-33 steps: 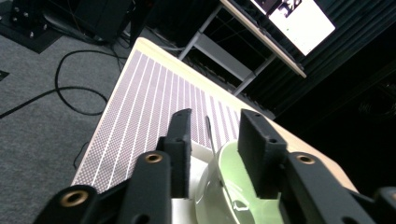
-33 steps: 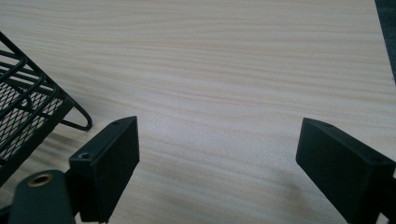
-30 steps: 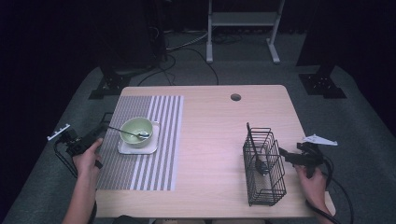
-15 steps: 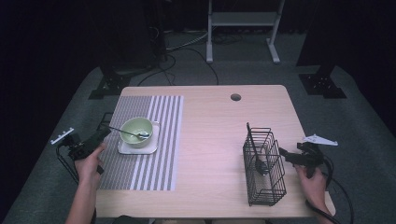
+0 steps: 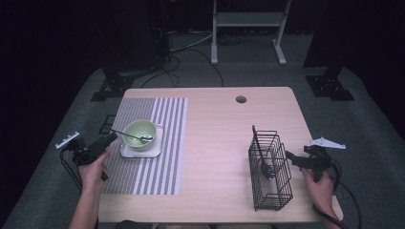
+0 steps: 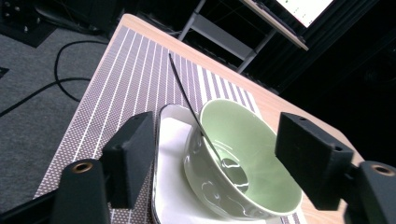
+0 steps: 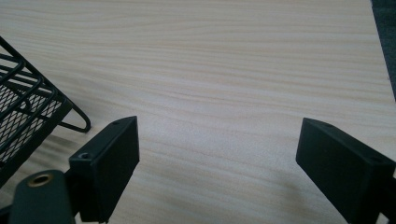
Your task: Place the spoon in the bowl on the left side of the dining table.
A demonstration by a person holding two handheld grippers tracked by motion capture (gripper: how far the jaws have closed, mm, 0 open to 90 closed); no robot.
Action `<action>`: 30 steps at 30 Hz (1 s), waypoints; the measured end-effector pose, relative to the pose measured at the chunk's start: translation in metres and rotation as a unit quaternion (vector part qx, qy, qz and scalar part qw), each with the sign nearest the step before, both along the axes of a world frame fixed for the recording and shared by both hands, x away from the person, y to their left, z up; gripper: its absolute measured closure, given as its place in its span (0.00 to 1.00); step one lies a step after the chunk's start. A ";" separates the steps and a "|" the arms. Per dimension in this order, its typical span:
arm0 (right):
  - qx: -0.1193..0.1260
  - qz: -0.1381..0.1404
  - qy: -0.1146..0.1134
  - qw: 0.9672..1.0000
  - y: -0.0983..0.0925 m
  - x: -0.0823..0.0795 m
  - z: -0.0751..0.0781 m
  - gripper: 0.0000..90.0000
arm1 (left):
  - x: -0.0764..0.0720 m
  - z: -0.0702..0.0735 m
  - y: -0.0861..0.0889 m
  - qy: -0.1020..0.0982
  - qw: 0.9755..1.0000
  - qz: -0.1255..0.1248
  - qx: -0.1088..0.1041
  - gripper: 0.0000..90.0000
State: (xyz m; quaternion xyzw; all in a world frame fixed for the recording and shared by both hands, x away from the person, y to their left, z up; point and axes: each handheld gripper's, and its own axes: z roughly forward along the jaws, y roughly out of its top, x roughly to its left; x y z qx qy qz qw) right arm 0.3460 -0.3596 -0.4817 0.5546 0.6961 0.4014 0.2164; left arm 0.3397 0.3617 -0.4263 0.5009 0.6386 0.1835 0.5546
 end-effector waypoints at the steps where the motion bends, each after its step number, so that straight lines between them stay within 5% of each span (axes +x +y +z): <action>1: 0.000 0.000 0.000 1.000 0.000 0.000 0.000 0.14 | -0.001 0.000 -0.001 0.000 1.000 -0.002 0.002 0.28; 30: 0.001 0.000 -0.002 1.000 -0.001 0.000 0.000 0.14 | -0.015 0.002 -0.024 0.002 0.999 -0.024 0.025 0.11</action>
